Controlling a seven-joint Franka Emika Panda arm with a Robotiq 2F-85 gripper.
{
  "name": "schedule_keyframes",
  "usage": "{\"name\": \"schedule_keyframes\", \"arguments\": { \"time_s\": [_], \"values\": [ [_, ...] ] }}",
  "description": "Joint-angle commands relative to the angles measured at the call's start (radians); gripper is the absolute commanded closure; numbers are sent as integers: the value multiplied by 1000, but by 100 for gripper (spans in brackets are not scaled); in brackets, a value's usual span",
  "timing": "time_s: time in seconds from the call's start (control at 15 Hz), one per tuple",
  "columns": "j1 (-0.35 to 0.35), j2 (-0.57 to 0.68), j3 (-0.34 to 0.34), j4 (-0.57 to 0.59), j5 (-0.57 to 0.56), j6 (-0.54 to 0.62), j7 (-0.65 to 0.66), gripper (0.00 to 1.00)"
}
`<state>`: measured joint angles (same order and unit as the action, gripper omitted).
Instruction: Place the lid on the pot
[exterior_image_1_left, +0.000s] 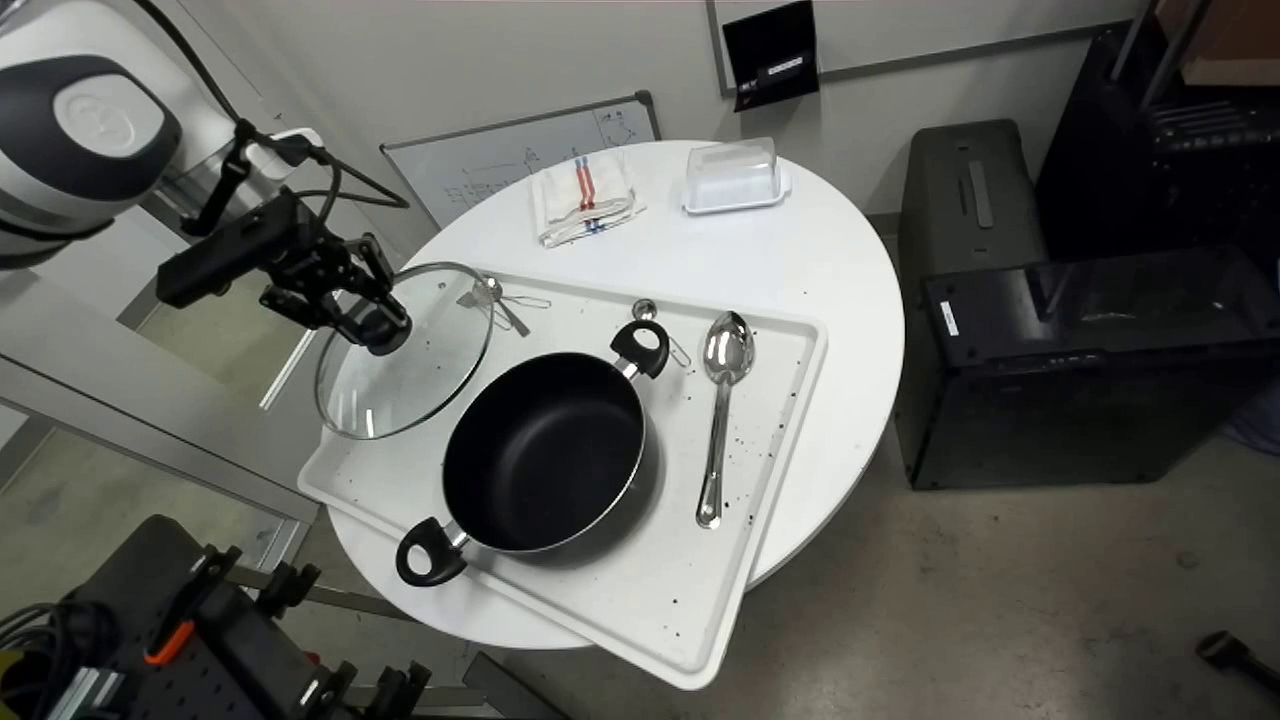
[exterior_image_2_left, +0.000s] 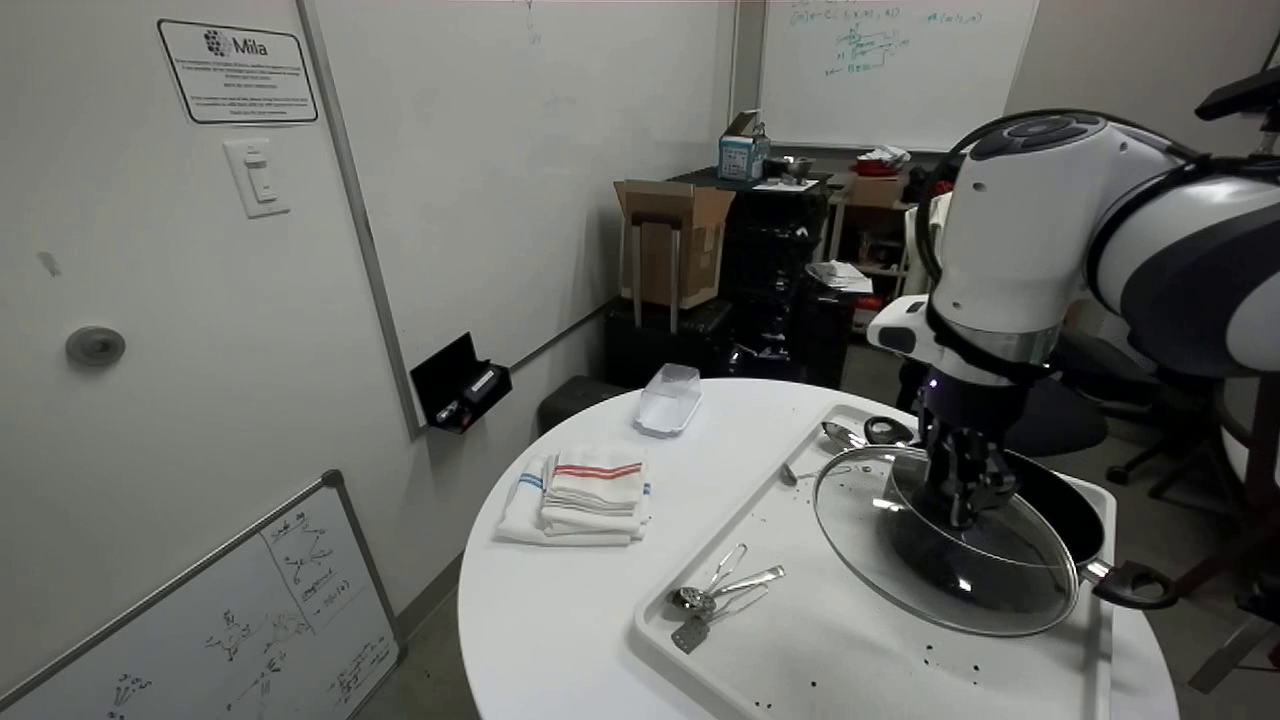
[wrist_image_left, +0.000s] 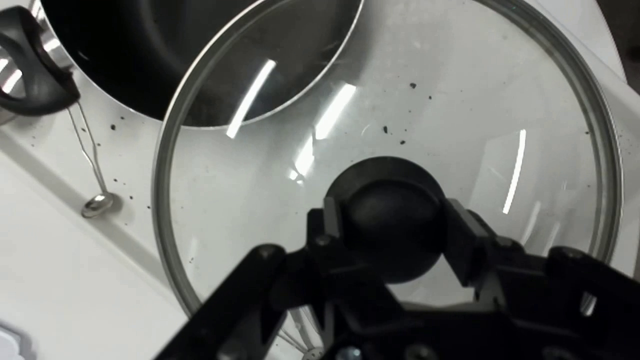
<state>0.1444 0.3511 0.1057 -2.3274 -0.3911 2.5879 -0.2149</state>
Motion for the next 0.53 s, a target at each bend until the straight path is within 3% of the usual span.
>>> {"name": "schedule_keyframes", "arguments": {
  "time_s": [0.0, 0.47],
  "values": [
    [-73, -108, -9, -74, 46, -14, -91, 75],
    [-206, -174, -52, -107, 126, -19, -267, 75]
  ]
}}
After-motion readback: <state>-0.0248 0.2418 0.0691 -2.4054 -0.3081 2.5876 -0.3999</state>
